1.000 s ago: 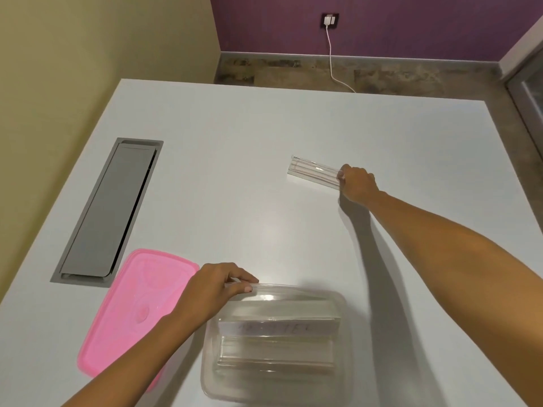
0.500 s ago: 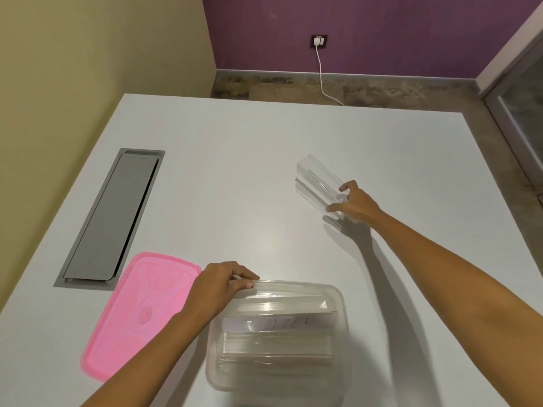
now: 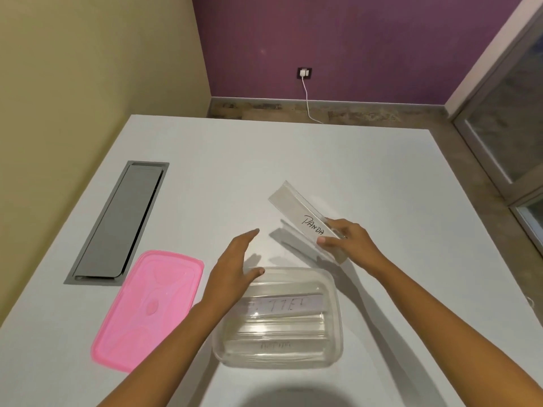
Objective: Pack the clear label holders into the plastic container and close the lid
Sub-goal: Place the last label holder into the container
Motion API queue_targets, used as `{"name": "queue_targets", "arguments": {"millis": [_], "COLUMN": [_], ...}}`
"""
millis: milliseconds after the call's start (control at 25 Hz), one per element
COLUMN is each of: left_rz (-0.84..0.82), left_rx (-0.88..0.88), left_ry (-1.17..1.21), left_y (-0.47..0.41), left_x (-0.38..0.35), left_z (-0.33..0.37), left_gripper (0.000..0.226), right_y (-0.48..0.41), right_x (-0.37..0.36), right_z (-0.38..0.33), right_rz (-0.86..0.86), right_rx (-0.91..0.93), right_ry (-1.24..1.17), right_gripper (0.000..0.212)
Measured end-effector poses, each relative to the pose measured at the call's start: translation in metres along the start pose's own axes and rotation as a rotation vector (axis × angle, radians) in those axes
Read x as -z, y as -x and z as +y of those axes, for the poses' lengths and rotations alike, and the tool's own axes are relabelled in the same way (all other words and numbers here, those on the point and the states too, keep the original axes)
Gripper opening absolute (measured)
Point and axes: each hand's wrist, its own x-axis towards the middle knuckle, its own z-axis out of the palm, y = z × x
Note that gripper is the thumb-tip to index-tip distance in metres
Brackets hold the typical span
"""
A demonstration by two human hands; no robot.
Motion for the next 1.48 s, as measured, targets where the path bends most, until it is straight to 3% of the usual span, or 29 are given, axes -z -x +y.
{"name": "queue_targets", "arguments": {"millis": [160,240,400,520,720,1000,1480], "left_rz": [0.113,0.104,-0.016,-0.008,0.106,-0.009,0.045], "left_rx": [0.059,0.038,-0.057,-0.064,0.035,0.321,0.336], "left_ry": [0.285,0.296,0.173,0.14,0.059,0.285,0.419], "left_y": [0.007,0.013,0.031,0.05,0.073,0.084,0.088], "left_x": [0.011,0.017,0.026,0.026,0.025,0.015,0.013], "left_z": [0.013,0.015,0.008,-0.004,-0.031,-0.044,-0.048], "left_gripper": [0.089,0.09,0.069,0.051,0.049,0.061,0.058], "right_y": [0.044,0.06,0.085,0.1,0.112,0.126,0.117], "right_x": [-0.009,-0.013,-0.025,-0.045,-0.068,-0.088,-0.109], "right_z": [-0.006,-0.008,-0.01,-0.003,0.019,0.04,0.04], "right_rz": [-0.069,-0.106,-0.176,-0.268,-0.256,-0.328,-0.356], "right_rx": [0.062,0.091,0.169,0.236,0.143,0.118,0.094], "right_ry": [0.106,0.161,0.345,0.442,0.427,0.632,0.746], "right_gripper": [0.051,0.05,0.051,0.052,0.048,0.055,0.064]}}
